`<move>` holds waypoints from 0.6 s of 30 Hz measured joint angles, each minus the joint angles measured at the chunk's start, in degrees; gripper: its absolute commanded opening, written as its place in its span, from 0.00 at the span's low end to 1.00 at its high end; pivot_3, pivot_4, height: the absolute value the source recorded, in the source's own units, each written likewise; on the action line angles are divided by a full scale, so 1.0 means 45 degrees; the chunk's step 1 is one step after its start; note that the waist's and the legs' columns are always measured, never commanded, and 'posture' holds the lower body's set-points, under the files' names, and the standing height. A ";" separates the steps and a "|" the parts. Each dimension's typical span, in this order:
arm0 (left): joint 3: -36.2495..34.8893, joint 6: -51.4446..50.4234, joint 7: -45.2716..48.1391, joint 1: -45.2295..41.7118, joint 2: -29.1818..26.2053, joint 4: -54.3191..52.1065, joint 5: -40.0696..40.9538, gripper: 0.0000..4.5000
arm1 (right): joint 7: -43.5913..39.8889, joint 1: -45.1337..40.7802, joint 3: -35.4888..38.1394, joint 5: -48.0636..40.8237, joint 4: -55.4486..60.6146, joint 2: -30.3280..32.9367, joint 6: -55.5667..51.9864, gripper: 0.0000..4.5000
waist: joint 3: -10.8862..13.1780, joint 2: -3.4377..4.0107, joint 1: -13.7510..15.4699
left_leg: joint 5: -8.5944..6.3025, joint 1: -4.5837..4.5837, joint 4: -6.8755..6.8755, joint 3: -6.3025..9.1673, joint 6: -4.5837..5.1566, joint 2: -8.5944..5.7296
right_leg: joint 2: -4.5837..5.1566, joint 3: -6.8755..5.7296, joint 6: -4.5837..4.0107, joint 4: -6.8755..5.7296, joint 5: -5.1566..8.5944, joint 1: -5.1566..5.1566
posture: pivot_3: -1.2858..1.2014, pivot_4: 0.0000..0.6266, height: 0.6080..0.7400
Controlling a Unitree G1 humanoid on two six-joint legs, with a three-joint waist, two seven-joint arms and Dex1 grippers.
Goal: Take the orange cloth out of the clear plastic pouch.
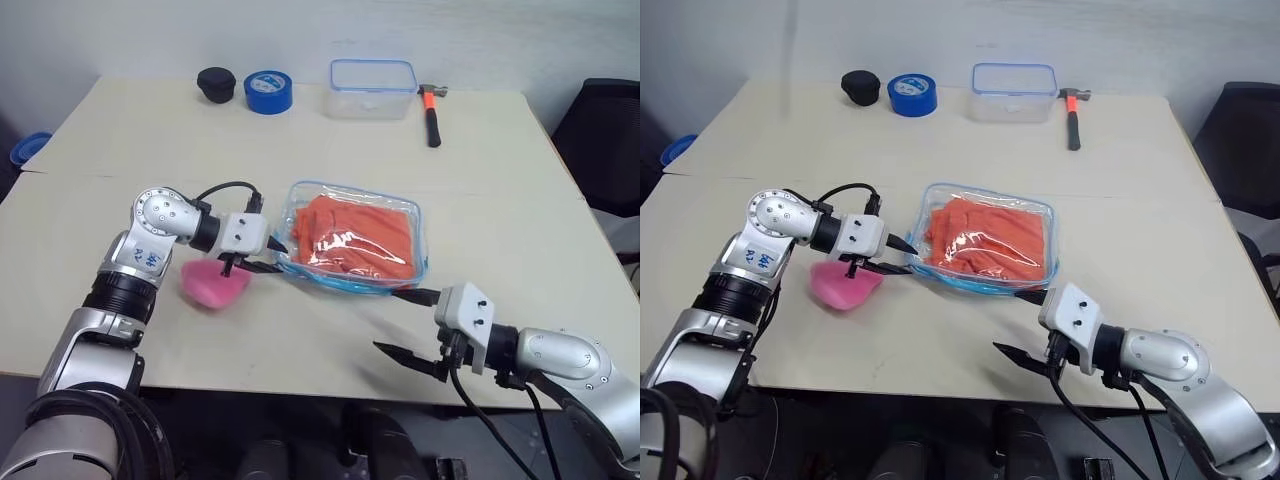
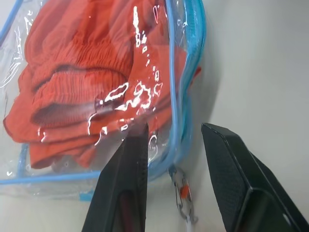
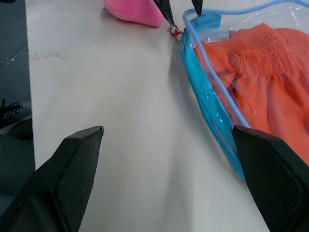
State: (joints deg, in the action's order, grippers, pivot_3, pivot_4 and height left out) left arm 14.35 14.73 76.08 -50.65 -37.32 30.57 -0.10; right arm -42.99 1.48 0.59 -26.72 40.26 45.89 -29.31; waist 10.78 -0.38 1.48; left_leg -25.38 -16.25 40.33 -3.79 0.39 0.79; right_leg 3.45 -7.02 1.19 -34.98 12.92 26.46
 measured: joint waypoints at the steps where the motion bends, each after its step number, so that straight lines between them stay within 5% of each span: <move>1: -0.0020 0.0063 -0.0076 -0.0048 0.0144 0.0163 0.0001 0.41 | 0.0008 0.0003 0.0000 -0.0032 0.0000 -0.0001 -0.0048 0.98 | 0.0000 0.0000 0.0002 | -0.0001 -0.0001 0.0010 -0.0001 0.0003 0.0000 | 0.0005 -0.0016 0.0000 0.0001 0.0000 0.0000 | 0.52 0.24 1.00; 5: -0.0020 0.0151 -0.0177 -0.0105 0.0493 0.0408 0.0000 0.41 | 0.0050 0.0001 0.0000 -0.0079 0.0003 -0.0003 -0.0203 0.98 | 0.0000 0.0000 -0.0010 | -0.0003 -0.0006 0.0024 -0.0003 0.0007 -0.0002 | 0.0008 -0.0046 0.0000 0.0003 0.0000 0.0001 | 0.52 0.24 1.00; 11: 0.0001 0.0333 -0.0186 -0.0223 0.0772 0.0663 -0.0007 0.00 | 0.0105 -0.0002 0.0077 -0.0121 0.0023 -0.0002 -0.0372 0.98 | 0.0000 0.0000 -0.0027 | -0.0003 -0.0008 0.0025 0.0000 0.0006 -0.0003 | 0.0008 -0.0040 0.0000 -0.0002 0.0000 0.0000 | 0.52 0.24 1.00; 18: -0.0124 -0.0291 0.0350 -0.0336 0.0906 0.0915 0.0330 0.00 | 0.0117 -0.0040 0.0446 -0.0122 0.0034 -0.0002 -0.0466 0.98 | 0.0000 0.0000 -0.0021 | -0.0002 -0.0007 0.0028 0.0000 0.0006 -0.0002 | 0.0009 -0.0048 0.0000 -0.0001 0.0000 0.0000 | 0.52 0.24 1.00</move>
State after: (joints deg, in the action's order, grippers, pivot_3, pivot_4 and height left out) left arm 13.79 13.42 77.65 -52.16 -33.24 34.68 1.39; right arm -42.46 1.30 2.60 -27.27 40.41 45.88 -31.41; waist 10.77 -0.38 1.39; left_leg -25.39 -16.29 40.45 -3.79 0.42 0.78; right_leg 3.49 -7.24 1.19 -34.99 12.92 26.46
